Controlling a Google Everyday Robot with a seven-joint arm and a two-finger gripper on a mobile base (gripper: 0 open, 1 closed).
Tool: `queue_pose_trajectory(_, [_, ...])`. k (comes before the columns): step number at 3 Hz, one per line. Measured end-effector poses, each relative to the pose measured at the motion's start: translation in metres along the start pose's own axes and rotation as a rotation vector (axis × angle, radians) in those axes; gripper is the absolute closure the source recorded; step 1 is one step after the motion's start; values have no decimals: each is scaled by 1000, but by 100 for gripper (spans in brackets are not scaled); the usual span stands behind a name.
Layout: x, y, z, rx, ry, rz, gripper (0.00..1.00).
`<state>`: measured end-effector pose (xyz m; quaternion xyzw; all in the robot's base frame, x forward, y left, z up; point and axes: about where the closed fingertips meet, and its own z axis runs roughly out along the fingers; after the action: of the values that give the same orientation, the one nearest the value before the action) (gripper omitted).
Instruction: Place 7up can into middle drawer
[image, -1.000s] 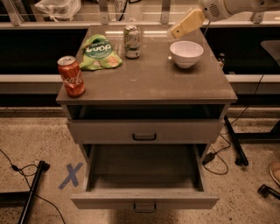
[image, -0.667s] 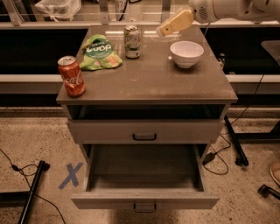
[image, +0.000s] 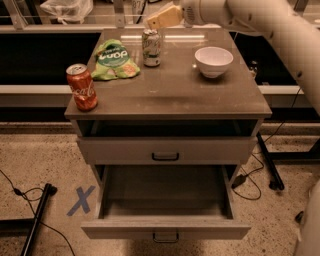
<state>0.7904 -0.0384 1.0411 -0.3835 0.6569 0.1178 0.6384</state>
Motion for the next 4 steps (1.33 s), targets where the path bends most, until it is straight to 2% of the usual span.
queue_pose_trajectory(1, [18, 0, 30, 53, 57, 61, 0])
queue_pose_trajectory(2, [48, 1, 51, 54, 113, 150, 0])
queue_pose_trajectory(3, [69, 9, 70, 9, 135, 215, 0])
queue_pose_trajectory(4, [78, 21, 90, -40, 151, 232, 0])
